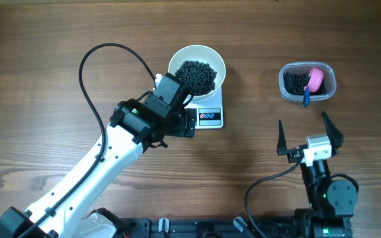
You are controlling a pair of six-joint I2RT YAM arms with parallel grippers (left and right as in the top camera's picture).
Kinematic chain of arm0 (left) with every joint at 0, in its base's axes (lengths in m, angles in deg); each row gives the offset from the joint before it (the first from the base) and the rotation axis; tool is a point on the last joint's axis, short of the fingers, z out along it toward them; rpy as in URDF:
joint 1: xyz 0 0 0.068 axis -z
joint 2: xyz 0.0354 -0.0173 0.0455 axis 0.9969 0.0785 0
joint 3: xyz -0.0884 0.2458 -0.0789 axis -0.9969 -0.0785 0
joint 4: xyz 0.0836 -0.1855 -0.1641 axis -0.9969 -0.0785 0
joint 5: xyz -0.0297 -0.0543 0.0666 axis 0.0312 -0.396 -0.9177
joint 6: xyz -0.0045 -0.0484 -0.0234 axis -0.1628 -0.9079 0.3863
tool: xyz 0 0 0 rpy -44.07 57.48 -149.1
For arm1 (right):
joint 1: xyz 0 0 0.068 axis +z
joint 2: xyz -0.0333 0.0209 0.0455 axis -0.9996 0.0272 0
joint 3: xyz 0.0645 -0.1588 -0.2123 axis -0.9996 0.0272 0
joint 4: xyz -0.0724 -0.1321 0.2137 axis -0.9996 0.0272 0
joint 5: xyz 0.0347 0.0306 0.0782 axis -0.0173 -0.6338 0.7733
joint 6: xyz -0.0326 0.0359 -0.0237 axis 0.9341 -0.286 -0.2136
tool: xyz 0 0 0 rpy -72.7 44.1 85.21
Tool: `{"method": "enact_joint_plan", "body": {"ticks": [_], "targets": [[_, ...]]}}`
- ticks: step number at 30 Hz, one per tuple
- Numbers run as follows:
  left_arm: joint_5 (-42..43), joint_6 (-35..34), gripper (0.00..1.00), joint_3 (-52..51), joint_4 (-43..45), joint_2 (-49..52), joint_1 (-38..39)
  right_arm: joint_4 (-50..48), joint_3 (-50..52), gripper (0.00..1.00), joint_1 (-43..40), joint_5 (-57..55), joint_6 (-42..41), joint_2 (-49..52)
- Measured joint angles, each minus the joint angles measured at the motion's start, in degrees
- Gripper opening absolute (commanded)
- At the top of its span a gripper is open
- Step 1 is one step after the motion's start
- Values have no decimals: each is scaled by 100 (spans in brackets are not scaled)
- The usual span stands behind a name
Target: Scoop item into bowl and weigh 150g on scale
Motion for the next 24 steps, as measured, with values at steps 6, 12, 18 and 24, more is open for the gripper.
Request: {"method": "enact_joint_plan", "body": {"ticks": [6, 12, 18, 24], "targets": [[0, -2, 100, 0, 4, 0, 0, 39, 203, 100, 0, -144, 92, -197], [0, -2, 100, 0, 2, 0, 0, 549, 221, 100, 0, -413, -715, -208], [0, 0, 100, 0, 2, 0, 0, 546, 221, 100, 0, -455, -1130, -208], [0, -2, 100, 0, 2, 0, 0, 546, 221, 100, 0, -452, -997, -208]]}}
